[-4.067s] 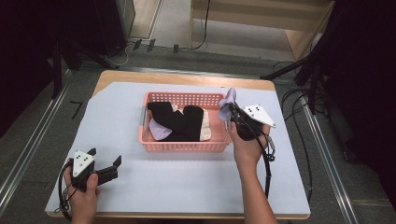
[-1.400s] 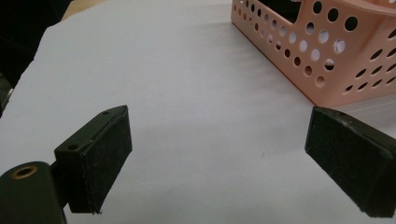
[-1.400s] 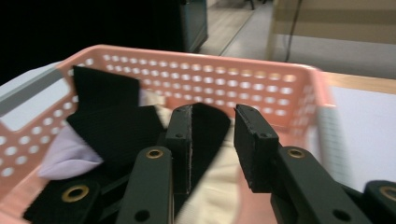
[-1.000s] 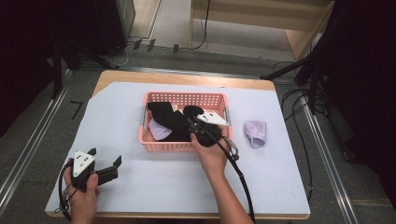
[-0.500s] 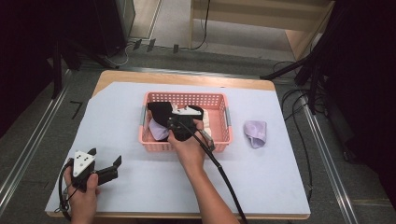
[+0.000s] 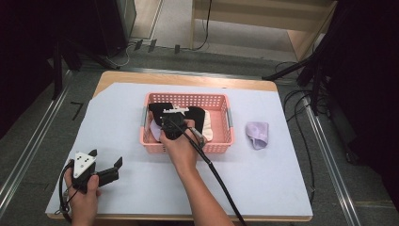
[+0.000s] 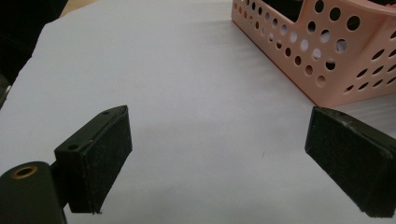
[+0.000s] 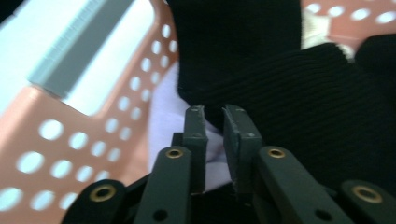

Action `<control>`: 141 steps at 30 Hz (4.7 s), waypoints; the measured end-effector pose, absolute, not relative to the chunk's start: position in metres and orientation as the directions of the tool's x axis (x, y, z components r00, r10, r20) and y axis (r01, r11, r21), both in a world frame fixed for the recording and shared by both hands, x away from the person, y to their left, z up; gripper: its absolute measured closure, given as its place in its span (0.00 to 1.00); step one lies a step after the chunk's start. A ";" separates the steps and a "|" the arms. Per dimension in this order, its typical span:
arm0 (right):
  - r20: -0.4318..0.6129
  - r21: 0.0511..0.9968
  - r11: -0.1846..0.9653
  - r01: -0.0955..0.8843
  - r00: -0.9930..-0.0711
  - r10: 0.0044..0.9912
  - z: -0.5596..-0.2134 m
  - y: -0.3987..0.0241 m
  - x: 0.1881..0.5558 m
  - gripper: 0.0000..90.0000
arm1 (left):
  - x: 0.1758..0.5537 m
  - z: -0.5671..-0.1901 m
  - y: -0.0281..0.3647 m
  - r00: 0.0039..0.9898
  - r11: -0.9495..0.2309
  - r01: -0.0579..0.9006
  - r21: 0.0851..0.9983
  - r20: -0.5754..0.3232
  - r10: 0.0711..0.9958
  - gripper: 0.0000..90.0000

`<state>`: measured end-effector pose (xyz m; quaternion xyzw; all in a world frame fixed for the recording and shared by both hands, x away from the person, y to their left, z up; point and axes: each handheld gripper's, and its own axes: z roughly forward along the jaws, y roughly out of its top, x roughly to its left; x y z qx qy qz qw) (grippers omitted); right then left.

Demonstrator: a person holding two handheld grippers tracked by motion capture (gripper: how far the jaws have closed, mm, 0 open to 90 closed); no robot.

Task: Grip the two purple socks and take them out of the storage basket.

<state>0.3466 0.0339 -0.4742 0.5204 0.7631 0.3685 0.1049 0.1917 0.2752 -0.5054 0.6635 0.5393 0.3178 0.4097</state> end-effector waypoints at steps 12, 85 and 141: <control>0.308 0.406 0.188 0.894 -0.328 0.893 -0.477 0.050 0.365 0.89 | 0.194 -0.505 0.276 0.215 -0.086 0.478 0.874 -0.021 0.976 0.09; 0.210 0.964 -0.158 0.214 -0.245 0.946 -0.374 -0.213 0.304 0.98 | 0.194 -0.505 0.274 0.212 -0.102 0.481 0.871 -0.002 0.977 0.09; 0.238 0.900 -0.172 0.400 -0.123 0.963 -0.523 -0.353 0.192 0.29 | 0.188 -0.505 0.273 0.217 -0.110 0.429 0.897 0.016 0.976 0.09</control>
